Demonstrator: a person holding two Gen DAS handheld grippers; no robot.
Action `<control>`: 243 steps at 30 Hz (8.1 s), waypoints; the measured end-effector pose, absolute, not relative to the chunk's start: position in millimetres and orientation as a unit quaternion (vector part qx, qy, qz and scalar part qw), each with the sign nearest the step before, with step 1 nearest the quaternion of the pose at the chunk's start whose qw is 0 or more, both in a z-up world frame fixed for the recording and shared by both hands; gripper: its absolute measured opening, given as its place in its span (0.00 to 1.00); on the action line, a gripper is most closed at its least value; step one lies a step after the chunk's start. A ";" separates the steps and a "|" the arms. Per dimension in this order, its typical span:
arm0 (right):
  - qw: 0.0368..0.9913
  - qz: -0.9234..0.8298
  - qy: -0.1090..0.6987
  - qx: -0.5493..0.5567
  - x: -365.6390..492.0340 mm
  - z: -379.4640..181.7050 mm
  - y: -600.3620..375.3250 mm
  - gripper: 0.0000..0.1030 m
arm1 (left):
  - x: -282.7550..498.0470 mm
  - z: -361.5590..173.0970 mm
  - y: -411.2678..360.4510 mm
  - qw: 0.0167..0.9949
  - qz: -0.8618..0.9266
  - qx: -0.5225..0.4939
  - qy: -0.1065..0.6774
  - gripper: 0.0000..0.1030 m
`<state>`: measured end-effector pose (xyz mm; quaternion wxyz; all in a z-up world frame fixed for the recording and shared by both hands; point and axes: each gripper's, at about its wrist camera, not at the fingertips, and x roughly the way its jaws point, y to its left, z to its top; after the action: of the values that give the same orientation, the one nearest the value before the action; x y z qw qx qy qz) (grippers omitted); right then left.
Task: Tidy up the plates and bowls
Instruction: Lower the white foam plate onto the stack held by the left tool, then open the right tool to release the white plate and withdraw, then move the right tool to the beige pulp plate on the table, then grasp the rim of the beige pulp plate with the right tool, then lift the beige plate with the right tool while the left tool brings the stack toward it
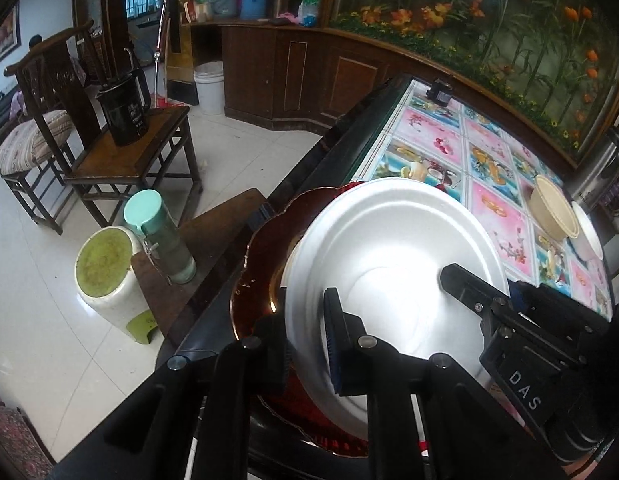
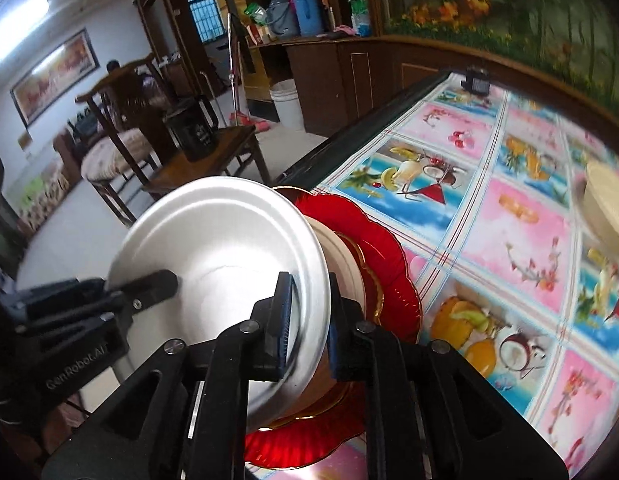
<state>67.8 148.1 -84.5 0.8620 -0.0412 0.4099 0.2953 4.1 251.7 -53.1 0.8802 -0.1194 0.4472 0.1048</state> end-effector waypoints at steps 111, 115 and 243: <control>0.923 0.072 0.292 0.238 123.1 -84.7 -228.6 0.54 | 75.3 8.6 -26.3 0.923 -0.059 0.135 0.354 0.78; 0.915 0.058 0.298 0.266 133.2 -92.1 -249.4 0.53 | 100.7 -0.7 -40.2 0.920 -0.067 0.113 0.368 0.78; 0.828 0.081 0.392 0.393 218.7 -138.0 -234.8 0.22 | 248.2 -99.8 19.4 0.791 -0.127 -0.339 0.493 0.81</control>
<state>218.7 -234.8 -138.0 0.8278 0.3935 0.3918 0.0806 248.2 19.4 -99.8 0.7909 -0.3393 0.4931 -0.1271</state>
